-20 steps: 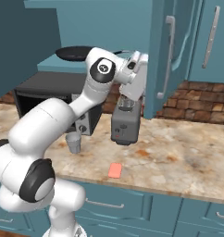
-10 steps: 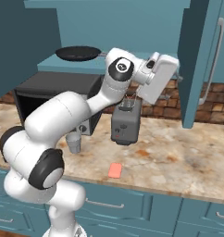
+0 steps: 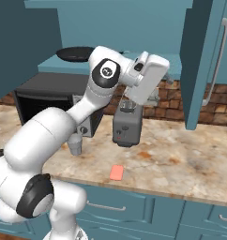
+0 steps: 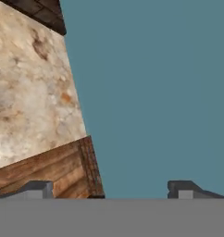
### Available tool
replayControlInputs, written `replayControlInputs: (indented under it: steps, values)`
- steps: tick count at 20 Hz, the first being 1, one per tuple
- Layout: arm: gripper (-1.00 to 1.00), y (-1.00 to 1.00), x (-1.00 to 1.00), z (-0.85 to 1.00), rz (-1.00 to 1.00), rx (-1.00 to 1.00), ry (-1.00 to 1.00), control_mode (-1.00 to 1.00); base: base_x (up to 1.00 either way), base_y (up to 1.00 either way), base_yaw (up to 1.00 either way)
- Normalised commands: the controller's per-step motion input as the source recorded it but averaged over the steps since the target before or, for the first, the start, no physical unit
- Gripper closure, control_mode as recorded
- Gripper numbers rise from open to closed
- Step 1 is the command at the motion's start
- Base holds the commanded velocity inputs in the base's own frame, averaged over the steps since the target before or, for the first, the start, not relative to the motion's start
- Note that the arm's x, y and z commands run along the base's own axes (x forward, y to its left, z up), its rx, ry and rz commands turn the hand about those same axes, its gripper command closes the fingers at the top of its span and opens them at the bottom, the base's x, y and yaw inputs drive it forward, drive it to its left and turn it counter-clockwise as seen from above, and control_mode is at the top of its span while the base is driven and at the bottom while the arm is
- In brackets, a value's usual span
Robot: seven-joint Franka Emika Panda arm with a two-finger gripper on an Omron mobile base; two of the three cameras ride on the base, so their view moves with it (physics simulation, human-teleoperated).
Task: Pick the pan from the cabinet and place it on the stove. Then turn on the stove burner for the pan.
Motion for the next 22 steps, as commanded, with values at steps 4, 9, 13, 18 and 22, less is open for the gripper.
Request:
replayControlInputs:
  steps: [4,9,13,18,22]
  values:
    - [-1.00,0.89,-0.35,0.25,0.00,0.00,-0.21,-1.00,0.00,0.00,0.00]
    - [-1.00,0.94,-0.11,0.19,0.06,0.03,-0.24,-1.00,0.00,0.00,0.00]
    - [-1.00,0.60,-0.02,0.25,0.11,0.15,-0.23,-1.00,0.00,0.00,0.00]
    - [-1.00,0.33,0.00,0.14,0.18,0.22,-0.24,-1.00,0.00,0.00,0.00]
    - [-1.00,0.42,0.00,0.16,0.18,0.20,-0.18,-1.00,0.00,0.00,0.00]
